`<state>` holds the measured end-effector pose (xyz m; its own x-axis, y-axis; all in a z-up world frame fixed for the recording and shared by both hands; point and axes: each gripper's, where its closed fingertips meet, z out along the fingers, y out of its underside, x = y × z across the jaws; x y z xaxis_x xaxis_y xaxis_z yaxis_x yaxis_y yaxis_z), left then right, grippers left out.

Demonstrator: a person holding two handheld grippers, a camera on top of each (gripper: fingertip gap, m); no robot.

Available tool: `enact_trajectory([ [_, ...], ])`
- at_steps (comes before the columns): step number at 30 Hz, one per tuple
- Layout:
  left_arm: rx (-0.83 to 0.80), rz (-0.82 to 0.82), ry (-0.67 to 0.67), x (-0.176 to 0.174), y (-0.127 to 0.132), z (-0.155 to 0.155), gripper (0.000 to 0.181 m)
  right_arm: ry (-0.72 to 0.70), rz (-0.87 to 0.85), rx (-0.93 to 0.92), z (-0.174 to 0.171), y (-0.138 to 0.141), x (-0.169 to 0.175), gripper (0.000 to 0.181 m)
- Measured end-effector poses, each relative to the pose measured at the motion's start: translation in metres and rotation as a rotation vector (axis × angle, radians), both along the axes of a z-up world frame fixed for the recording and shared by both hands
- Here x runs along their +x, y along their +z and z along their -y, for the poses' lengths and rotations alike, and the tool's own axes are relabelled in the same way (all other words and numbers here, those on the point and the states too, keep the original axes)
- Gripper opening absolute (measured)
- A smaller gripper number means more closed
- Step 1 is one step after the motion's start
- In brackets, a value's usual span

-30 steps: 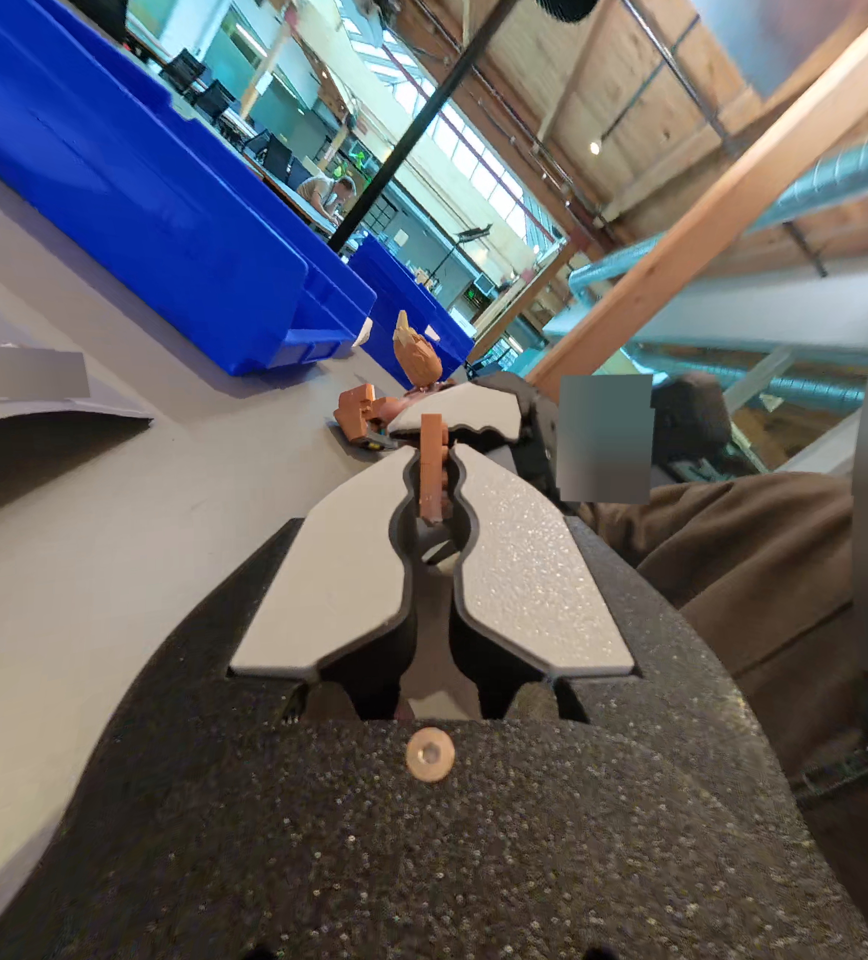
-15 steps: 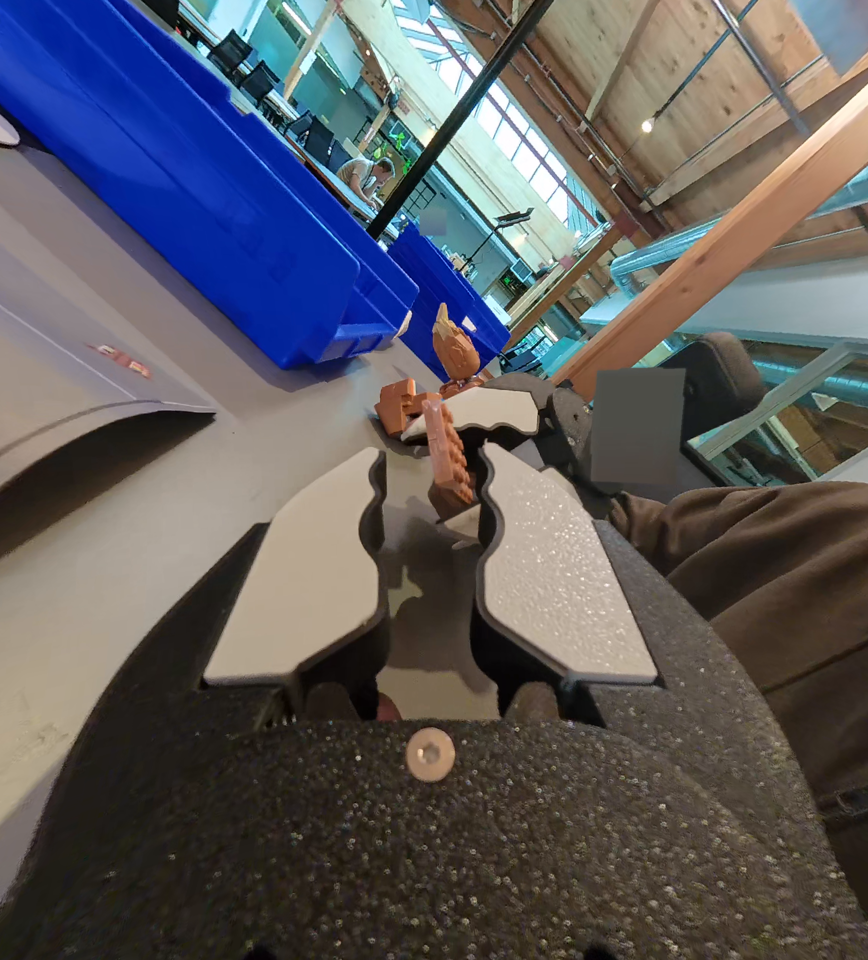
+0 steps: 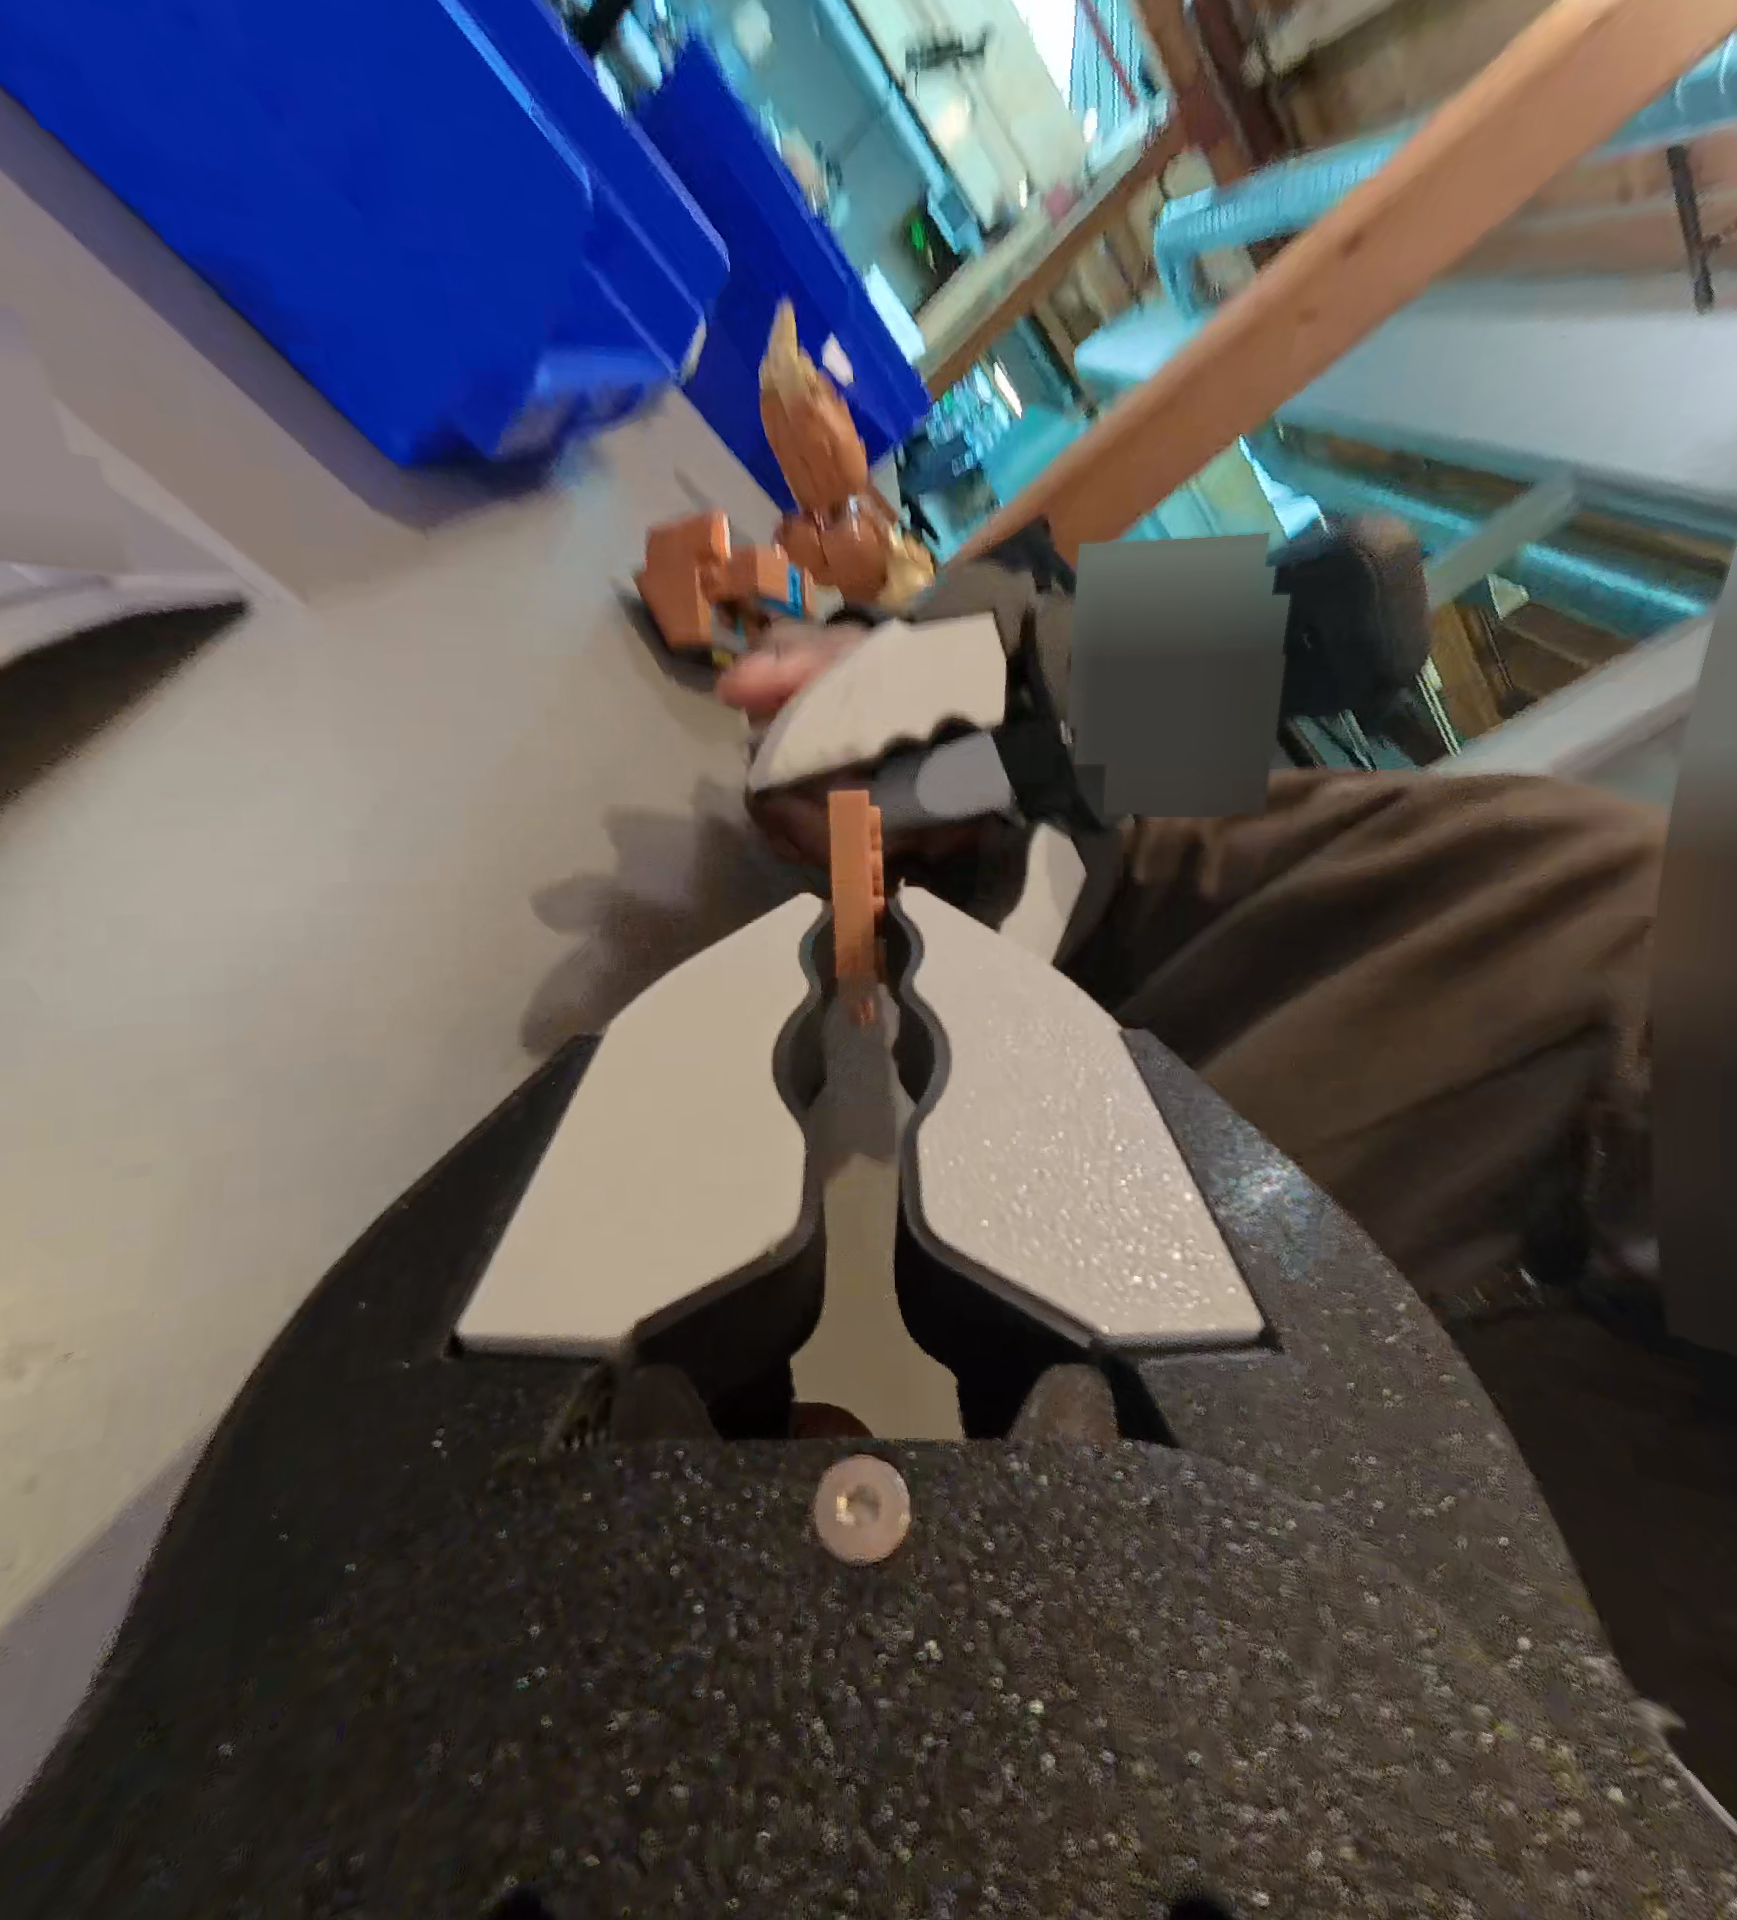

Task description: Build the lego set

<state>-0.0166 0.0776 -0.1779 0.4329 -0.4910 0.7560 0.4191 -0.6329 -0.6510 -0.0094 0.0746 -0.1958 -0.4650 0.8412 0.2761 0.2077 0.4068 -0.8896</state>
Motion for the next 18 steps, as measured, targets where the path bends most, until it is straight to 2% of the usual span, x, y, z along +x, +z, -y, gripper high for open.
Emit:
enact_trajectory([
  [2, -0.052, -0.005, -0.087, -0.001, -0.005, 0.011, 0.009, 0.081, -0.006, -0.001, 0.007, -0.001, 0.001, 0.073],
  [5, -0.078, -0.063, -0.174, -0.003, -0.015, 0.023, 0.008, 0.180, -0.024, 0.102, 0.017, -0.010, -0.003, 0.081],
  [11, -0.114, -0.173, -0.297, 0.004, -0.034, 0.039, 0.009, 0.361, -0.056, 0.333, 0.043, -0.033, -0.012, 0.087],
  [14, -0.114, -0.175, -0.305, 0.005, -0.035, 0.040, 0.009, 0.378, -0.082, 0.365, 0.046, -0.032, -0.018, 0.078],
  [18, -0.111, -0.187, -0.268, 0.000, -0.036, 0.035, 0.009, 0.337, -0.083, 0.368, 0.042, -0.030, -0.022, 0.056],
])
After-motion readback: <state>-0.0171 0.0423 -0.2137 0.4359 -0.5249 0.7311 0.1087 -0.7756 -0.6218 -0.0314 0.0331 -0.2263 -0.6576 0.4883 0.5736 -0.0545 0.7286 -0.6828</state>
